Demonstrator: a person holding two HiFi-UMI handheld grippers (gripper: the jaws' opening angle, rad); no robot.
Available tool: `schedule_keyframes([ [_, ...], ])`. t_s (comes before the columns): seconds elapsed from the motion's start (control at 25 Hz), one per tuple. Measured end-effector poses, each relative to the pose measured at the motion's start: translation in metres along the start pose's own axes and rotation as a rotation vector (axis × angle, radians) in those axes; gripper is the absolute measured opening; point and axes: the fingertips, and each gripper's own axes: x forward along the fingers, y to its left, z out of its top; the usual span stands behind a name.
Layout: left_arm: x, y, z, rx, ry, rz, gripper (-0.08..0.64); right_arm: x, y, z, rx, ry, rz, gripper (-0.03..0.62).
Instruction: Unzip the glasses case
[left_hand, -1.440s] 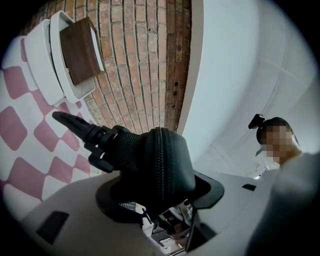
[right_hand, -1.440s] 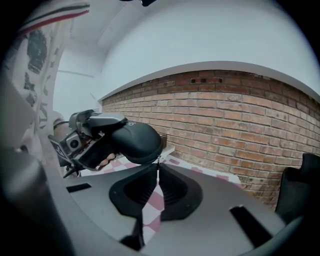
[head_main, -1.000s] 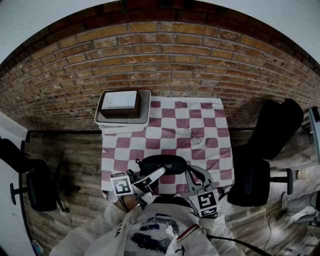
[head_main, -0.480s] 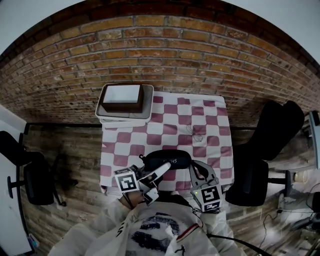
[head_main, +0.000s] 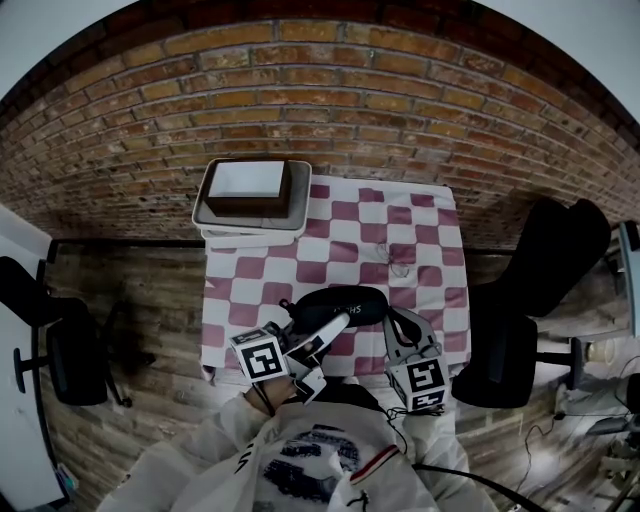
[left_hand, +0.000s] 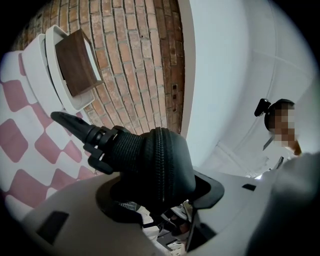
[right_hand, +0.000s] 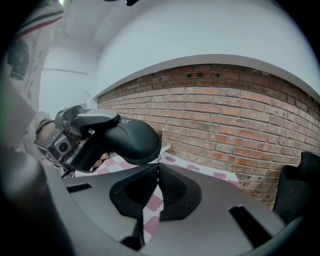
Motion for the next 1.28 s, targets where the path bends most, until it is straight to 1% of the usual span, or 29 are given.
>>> schedule_keyframes([
  [0.2, 0.0, 0.0, -0.002, 0.004, -0.008, 0.01, 0.256, 0.0, -0.001, -0.003, 0.012, 0.011, -0.013, 0.015],
  [0.36, -0.005, 0.001, -0.001, 0.024, 0.009, 0.051, 0.256, 0.002, 0.002, -0.004, 0.019, 0.014, -0.015, 0.015],
  [0.64, -0.013, 0.007, 0.002, 0.042, 0.011, 0.069, 0.256, 0.008, 0.009, -0.005, 0.015, 0.017, -0.011, 0.015],
  [0.72, -0.012, 0.007, 0.003, 0.044, 0.003, 0.061, 0.256, 0.01, 0.009, -0.005, 0.013, 0.014, -0.01, 0.015],
  [0.84, -0.01, 0.007, 0.002, 0.029, -0.024, 0.019, 0.256, 0.011, 0.009, -0.006, 0.017, 0.016, -0.008, 0.015],
  [1.04, -0.009, 0.01, 0.003, 0.034, -0.021, 0.028, 0.256, 0.013, 0.008, -0.007, 0.023, 0.029, -0.008, 0.015],
  [1.28, -0.007, 0.015, 0.002, 0.054, 0.025, 0.088, 0.255, 0.016, 0.003, -0.013, -0.003, 0.037, -0.01, 0.015],
])
